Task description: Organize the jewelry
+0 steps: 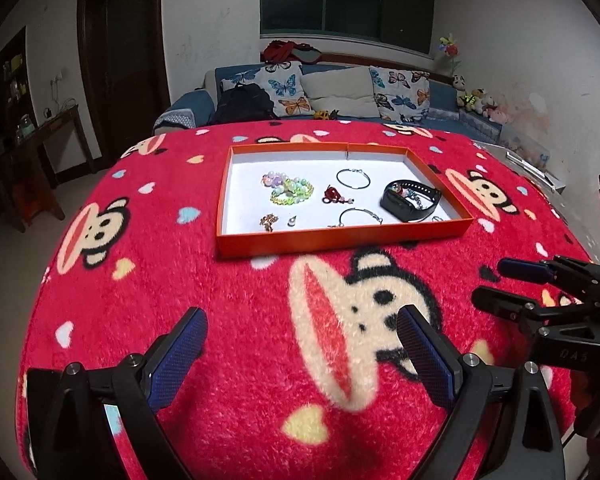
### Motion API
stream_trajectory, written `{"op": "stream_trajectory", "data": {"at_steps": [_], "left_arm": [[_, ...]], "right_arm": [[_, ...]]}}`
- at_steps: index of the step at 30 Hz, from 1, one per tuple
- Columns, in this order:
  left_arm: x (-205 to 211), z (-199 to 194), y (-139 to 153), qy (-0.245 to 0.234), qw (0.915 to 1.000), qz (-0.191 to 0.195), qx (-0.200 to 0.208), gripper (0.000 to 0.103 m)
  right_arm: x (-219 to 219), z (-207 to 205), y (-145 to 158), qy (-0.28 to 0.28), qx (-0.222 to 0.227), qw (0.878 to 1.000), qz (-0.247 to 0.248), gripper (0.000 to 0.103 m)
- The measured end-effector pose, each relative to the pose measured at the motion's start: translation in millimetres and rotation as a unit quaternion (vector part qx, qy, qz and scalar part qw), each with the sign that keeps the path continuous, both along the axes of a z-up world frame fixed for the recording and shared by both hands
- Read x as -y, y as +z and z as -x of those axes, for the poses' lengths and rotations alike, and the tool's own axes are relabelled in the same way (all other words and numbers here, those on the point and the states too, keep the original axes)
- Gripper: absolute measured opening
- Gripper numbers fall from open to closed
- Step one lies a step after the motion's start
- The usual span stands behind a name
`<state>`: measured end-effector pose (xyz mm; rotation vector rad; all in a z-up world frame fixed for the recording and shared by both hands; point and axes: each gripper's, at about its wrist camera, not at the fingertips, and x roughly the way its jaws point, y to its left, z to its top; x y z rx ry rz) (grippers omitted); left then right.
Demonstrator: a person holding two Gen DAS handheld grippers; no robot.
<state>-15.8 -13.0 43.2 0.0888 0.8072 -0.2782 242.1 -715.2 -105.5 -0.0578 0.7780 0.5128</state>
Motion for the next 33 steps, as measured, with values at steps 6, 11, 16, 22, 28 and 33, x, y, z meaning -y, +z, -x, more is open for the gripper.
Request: {"op": "stream_trajectory", "data": {"at_steps": [6, 11, 16, 22, 28, 33], "left_arm": [[0, 3, -2, 0.001, 1.0000, -0.002, -0.002, 0.102], [1, 10, -4, 0.001, 1.0000, -0.006, -0.003, 0.102], [3, 12, -6, 0.001, 1.0000, -0.009, -0.004, 0.102], [2, 12, -8, 0.004, 0.9999, -0.011, -0.007, 0.102], [-6, 9, -12, 0.013, 0.9998, -0.013, -0.011, 0.102], [-10, 7, -15, 0.017, 0.9996, -0.015, -0.014, 0.102]], "right_arm": [[-1, 3, 0, 0.002, 0.001, 1.000, -0.002, 0.070], [-2, 8, 1, 0.004, 0.003, 1.000, -0.004, 0.070], [-2, 10, 2, 0.006, 0.004, 1.000, -0.004, 0.070], [0, 10, 2, 0.003, 0.003, 1.000, -0.007, 0.070], [2, 9, 2, 0.000, 0.003, 1.000, -0.007, 0.070], [2, 8, 2, 0.001, 0.002, 1.000, -0.008, 0.070]]}}
